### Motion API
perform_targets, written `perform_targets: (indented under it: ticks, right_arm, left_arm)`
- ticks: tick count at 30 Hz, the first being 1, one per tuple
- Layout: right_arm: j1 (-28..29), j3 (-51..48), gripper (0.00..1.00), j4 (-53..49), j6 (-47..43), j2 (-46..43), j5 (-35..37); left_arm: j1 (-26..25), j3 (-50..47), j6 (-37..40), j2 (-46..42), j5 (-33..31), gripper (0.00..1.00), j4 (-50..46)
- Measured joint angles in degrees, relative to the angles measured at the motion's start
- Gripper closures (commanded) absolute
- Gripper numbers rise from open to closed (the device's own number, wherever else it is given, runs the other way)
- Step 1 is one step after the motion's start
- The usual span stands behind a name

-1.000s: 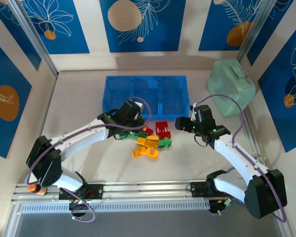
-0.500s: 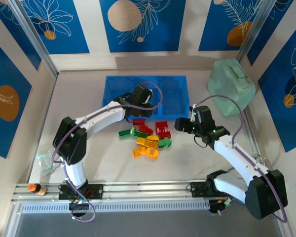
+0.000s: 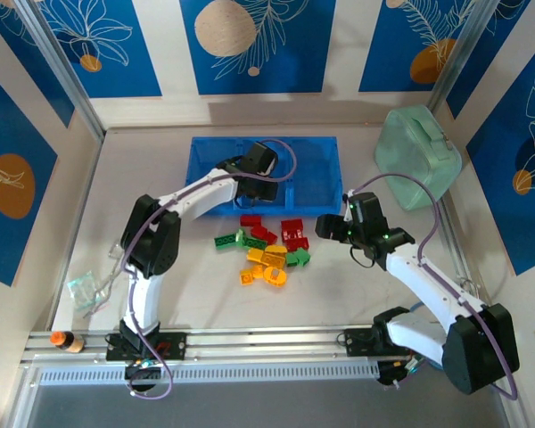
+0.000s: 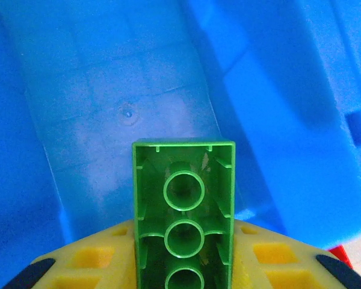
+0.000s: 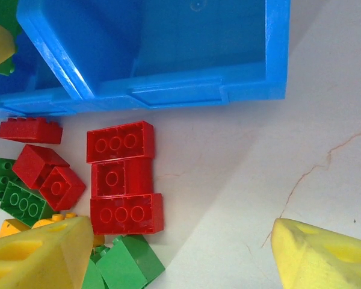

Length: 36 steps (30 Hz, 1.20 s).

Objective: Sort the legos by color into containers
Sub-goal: Place the lego on the lego, then pick up the lego from the center of the table.

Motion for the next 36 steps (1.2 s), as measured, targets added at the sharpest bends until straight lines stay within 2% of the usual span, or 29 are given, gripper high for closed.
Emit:
perform_targets:
  ticks: [5, 10, 14, 17, 20, 26, 31, 36]
  right_arm:
    - [0.00, 0.00, 0.22, -0.35, 0.57, 2.23, 0.00]
    - [0.00, 0.00, 0.22, -0.79, 0.79, 2.73, 0.00]
    - [0.00, 0.00, 0.22, -0.92, 0.76, 2.73, 0.00]
    - [0.00, 0.00, 0.22, -1.29, 0.74, 2.73, -0.02]
    - [0.22, 0.00, 0.22, -1.70, 0.68, 2.75, -0.04]
    - [2.95, 0.98, 0.21, -2.84, -0.79, 4.59, -1.11]
    - [8.28, 4.20, 0.22, -4.68, -2.73, 7.82, -1.46]
    - [13.25, 7.85, 0.26, -6.19, -4.26, 11.32, -1.07]
  left_arm:
    - [0.92, 4.57, 0.74, 3.61, 0.28, 0.55, -1.66]
    - [1.49, 10.60, 1.99, 6.32, 0.28, 0.34, -4.28]
    - [1.46, 13.38, 2.34, 6.12, 0.31, 0.33, -5.53]
    - [1.44, 11.85, 2.34, 4.04, 0.31, 0.32, -5.44]
    - [1.14, 5.20, 2.32, -2.29, 0.31, 0.32, -4.31]
    - [0.37, -12.52, 1.42, -20.85, 0.20, 0.31, 0.61]
    - [0.33, -28.63, -0.74, -33.46, -0.61, 0.31, 4.79]
    - [0.31, -44.17, -4.26, -41.18, -1.46, 0.31, 7.52]
